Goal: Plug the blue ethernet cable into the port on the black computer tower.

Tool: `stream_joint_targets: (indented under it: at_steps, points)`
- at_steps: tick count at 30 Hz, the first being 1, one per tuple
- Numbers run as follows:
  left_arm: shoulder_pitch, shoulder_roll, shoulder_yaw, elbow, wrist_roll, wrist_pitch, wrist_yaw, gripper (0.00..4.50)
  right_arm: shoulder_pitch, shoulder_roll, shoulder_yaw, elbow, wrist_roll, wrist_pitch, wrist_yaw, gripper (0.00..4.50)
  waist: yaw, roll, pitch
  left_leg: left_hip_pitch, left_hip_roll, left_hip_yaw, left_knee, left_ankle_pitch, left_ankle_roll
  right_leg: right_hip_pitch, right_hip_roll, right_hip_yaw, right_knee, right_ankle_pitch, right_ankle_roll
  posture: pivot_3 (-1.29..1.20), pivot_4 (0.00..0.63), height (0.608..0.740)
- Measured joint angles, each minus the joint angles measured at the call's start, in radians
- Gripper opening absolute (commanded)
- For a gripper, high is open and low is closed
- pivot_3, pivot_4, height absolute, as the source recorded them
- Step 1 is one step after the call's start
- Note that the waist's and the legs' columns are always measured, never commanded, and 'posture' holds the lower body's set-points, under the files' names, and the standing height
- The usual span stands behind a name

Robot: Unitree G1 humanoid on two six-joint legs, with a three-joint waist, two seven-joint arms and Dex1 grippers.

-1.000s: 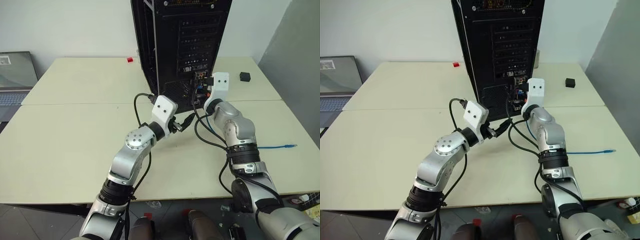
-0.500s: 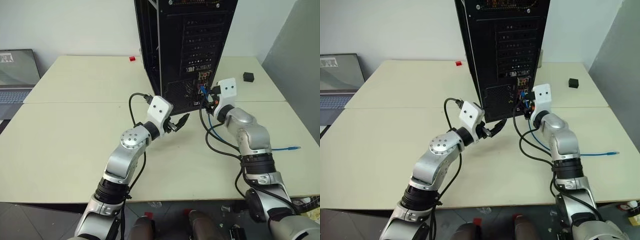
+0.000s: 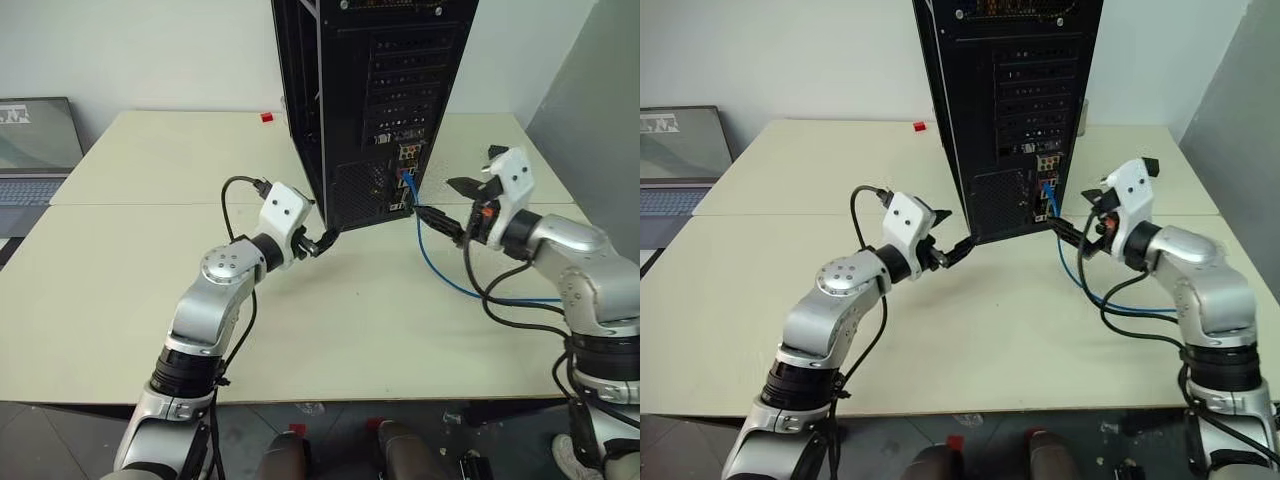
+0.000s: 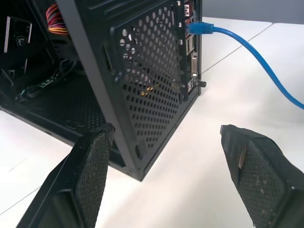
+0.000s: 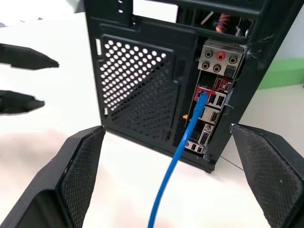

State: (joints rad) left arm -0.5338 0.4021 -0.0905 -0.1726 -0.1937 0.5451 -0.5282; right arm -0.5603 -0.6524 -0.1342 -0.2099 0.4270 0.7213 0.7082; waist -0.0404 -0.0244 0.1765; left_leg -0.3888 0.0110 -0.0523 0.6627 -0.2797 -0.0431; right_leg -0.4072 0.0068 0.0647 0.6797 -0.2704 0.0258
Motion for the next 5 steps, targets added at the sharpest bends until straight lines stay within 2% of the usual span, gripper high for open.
stream_joint_targets:
  at_steps: [5]
  points:
    - [-0.026, 0.014, 0.018, 0.001, -0.041, 0.020, -0.050, 3.78, 0.023, -0.055, -0.032, 0.001, 0.043, -0.017, 0.083, 4.48, 0.001, 0.000, 0.000, 0.000, 0.000, 0.001, 0.000, 0.000, 0.000, 0.000, 0.000, 0.000, 0.000, 0.000, 0.000, 0.00, 0.150, 0.740]
